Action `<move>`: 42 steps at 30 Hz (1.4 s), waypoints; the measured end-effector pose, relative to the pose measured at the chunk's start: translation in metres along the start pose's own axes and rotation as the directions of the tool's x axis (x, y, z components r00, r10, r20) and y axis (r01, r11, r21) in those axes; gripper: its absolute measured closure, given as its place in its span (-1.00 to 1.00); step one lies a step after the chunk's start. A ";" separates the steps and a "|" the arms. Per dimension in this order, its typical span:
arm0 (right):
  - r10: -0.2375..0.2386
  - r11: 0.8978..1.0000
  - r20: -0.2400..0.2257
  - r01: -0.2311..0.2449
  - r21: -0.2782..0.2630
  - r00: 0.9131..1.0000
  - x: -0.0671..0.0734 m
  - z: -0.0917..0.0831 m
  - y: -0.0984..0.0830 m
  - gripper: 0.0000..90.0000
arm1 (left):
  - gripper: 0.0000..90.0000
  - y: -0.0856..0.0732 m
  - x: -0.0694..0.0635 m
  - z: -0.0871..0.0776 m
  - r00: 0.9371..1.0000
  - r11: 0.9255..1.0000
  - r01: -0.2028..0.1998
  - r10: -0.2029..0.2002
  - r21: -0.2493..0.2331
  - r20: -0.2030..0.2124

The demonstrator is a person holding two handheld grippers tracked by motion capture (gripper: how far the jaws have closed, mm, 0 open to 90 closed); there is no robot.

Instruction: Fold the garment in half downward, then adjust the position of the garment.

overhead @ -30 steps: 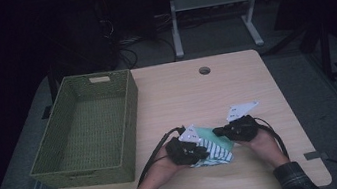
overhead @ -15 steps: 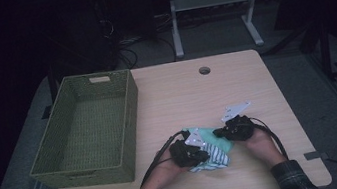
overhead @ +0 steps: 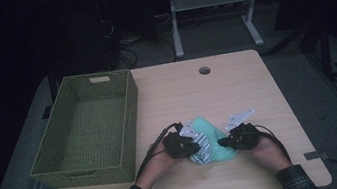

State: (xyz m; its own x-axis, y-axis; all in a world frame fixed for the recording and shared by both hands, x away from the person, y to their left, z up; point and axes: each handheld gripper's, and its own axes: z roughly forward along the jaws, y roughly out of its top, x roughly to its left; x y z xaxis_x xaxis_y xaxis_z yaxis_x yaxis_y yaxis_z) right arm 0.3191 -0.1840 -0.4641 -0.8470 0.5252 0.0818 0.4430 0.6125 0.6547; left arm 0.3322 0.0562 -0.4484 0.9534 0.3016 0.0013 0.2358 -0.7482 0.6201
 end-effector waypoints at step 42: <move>0.206 0.964 0.174 -0.170 -0.203 0.963 -0.016 -0.061 -0.064 -0.41 | -0.27 0.027 0.026 -0.020 0.998 0.997 -0.015 0.020 -0.079 0.064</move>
State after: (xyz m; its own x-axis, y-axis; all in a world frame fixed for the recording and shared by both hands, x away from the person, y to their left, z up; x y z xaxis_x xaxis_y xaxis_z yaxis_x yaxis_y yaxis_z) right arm 0.2862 -0.2670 -0.4615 -0.6732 0.7347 0.0833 0.5117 0.3815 0.7698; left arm 0.3590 0.0557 -0.4163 0.9681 0.2479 -0.0368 0.2060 -0.7039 0.6798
